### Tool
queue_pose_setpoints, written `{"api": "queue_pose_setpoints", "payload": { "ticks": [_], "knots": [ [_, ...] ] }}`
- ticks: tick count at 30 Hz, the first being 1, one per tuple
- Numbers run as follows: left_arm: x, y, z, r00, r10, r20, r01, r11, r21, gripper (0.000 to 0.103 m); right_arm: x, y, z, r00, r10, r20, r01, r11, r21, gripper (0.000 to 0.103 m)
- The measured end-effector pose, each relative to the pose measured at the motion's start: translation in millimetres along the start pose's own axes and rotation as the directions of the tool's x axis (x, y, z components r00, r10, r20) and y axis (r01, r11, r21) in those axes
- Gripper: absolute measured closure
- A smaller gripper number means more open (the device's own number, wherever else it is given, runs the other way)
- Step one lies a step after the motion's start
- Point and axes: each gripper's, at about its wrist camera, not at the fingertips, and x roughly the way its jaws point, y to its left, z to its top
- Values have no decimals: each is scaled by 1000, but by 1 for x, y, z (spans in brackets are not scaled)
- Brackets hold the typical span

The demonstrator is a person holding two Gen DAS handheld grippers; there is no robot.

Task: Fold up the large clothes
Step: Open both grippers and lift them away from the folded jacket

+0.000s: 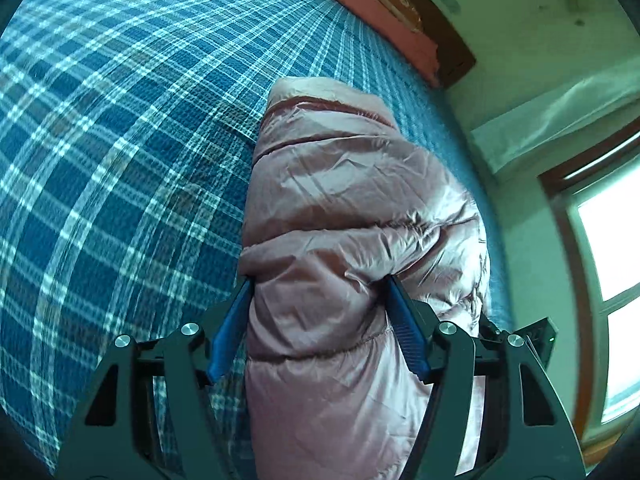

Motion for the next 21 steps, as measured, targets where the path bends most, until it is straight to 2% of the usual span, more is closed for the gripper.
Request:
{"api": "queue_pose_setpoints", "payload": {
  "ticks": [2, 6, 8, 12, 17, 21],
  "knots": [
    [4, -1, -2, 1000, 23, 1, -23, 1000, 17, 38, 2, -3, -1, 1000, 7, 1, -7, 1000, 7, 48],
    [-2, 0, -4, 1000, 22, 9, -22, 999, 25, 38, -10, 0, -4, 1000, 14, 12, -14, 1000, -13, 47],
    [-14, -3, -8, 999, 35, 25, -35, 999, 30, 38, -23, 2, -8, 1000, 1, 28, -1, 1000, -21, 45],
    [-43, -15, -22, 994, 76, 84, -81, 995, 55, 31, -56, 17, -23, 996, -39, 76, 43, 997, -57, 42],
    [-78, -39, -51, 978, 128, 163, -150, 980, 133, 24, -94, 39, -53, 986, -109, 125, 123, 987, -105, 37],
    [-100, -56, -78, 956, 188, 223, -234, 952, 199, 17, -117, 63, -86, 975, -151, 161, 177, 971, -163, 36]
  ]
}}
